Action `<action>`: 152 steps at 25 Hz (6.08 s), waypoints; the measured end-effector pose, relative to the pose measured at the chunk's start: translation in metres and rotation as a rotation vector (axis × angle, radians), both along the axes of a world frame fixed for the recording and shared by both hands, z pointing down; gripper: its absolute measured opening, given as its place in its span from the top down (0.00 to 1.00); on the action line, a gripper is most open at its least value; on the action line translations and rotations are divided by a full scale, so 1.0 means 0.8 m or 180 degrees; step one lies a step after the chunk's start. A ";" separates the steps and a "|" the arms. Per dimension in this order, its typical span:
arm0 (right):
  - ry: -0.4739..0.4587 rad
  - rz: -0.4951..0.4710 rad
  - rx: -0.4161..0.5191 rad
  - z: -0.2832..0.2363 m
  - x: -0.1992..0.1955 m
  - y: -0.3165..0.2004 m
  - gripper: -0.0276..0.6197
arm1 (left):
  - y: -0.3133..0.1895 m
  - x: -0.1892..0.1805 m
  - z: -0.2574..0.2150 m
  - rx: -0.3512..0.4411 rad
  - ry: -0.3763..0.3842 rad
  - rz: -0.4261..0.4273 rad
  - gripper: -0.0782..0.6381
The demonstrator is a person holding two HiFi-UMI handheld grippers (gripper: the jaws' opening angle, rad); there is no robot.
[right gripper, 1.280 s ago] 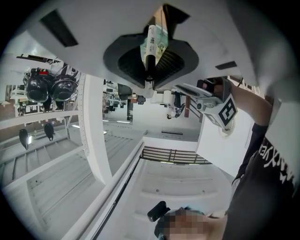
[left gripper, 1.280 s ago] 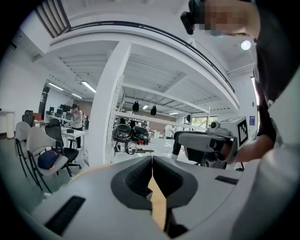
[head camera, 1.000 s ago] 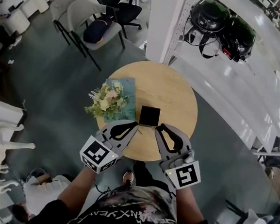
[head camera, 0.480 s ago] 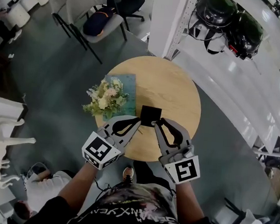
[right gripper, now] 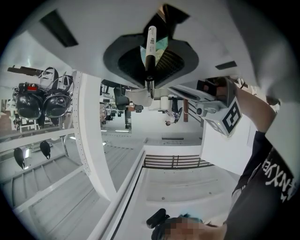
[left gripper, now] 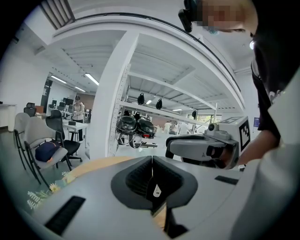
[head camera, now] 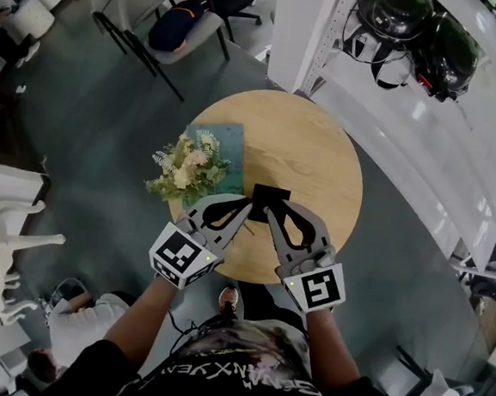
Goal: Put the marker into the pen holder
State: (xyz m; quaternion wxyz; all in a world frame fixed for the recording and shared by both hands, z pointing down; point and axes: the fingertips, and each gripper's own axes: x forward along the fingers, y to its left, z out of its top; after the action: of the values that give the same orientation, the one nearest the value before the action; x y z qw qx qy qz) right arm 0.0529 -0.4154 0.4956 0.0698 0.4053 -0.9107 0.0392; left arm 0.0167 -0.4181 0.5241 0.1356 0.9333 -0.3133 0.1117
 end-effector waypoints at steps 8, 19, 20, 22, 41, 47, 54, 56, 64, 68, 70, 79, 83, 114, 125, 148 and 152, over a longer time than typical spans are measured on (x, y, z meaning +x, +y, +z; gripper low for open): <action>0.0091 -0.0023 -0.0111 0.038 -0.006 -0.006 0.86 | -0.006 -0.003 0.031 -0.0088 -0.0063 -0.0037 0.86; 0.0288 -0.0002 -0.0250 0.093 -0.008 0.005 0.86 | 0.003 0.000 0.069 -0.0223 -0.0132 0.0023 0.86; 0.0298 0.0009 -0.0261 0.097 -0.007 0.005 0.86 | 0.004 0.000 0.070 -0.0221 -0.0133 0.0022 0.86; 0.0307 0.0036 -0.0303 0.106 -0.005 0.006 0.86 | 0.005 0.000 0.070 -0.0210 -0.0130 0.0026 0.86; 0.0324 0.0241 -0.0638 0.146 0.007 0.015 0.86 | 0.017 0.005 0.089 -0.0286 -0.0179 0.0041 0.86; 0.0272 0.0245 -0.0661 0.145 0.012 0.015 0.85 | 0.020 0.011 0.087 -0.0285 -0.0181 0.0067 0.86; 0.0208 0.0232 -0.0578 0.132 0.015 0.016 0.83 | 0.023 0.014 0.078 -0.0252 -0.0189 0.0058 0.86; 0.0179 0.0212 -0.0544 0.126 0.015 0.016 0.78 | 0.023 0.014 0.075 -0.0232 -0.0188 0.0054 0.86; 0.0170 0.0177 -0.0324 0.087 0.017 0.026 0.78 | 0.030 0.010 0.048 -0.0100 -0.0179 0.0033 0.86; 0.0145 0.0220 -0.0207 0.061 0.019 0.043 0.78 | 0.044 0.005 0.030 -0.0020 -0.0159 0.0023 0.86; 0.0179 0.0193 -0.0158 0.048 0.017 0.056 0.78 | 0.056 0.001 0.021 0.0003 -0.0157 0.0016 0.86; 0.0274 0.0139 -0.0055 -0.009 0.007 0.141 0.78 | 0.130 -0.017 -0.032 0.0095 -0.0094 0.0045 0.86; 0.0219 0.0113 0.0028 -0.039 -0.003 0.186 0.78 | 0.177 -0.022 -0.053 0.0158 -0.0097 0.0139 0.86; 0.0251 0.0065 0.0189 -0.078 0.008 0.409 0.80 | 0.394 0.002 -0.116 0.0262 -0.0009 0.0170 0.86; 0.0198 -0.0056 0.0199 -0.078 0.032 0.406 0.95 | 0.385 0.024 -0.119 0.0276 -0.0068 0.0038 0.86; 0.0276 -0.0153 0.0296 -0.091 0.038 0.409 0.96 | 0.388 0.029 -0.127 0.0344 -0.0086 0.0109 0.86; 0.0273 -0.0130 0.0295 -0.090 0.041 0.410 0.96 | 0.387 0.035 -0.129 0.0363 -0.0065 0.0148 0.86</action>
State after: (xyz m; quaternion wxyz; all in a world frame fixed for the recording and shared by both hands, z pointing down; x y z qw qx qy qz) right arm 0.0861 -0.0877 0.4237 0.0907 0.3907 -0.9158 -0.0218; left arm 0.0450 -0.1085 0.4212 0.0765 0.9453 -0.2986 0.1062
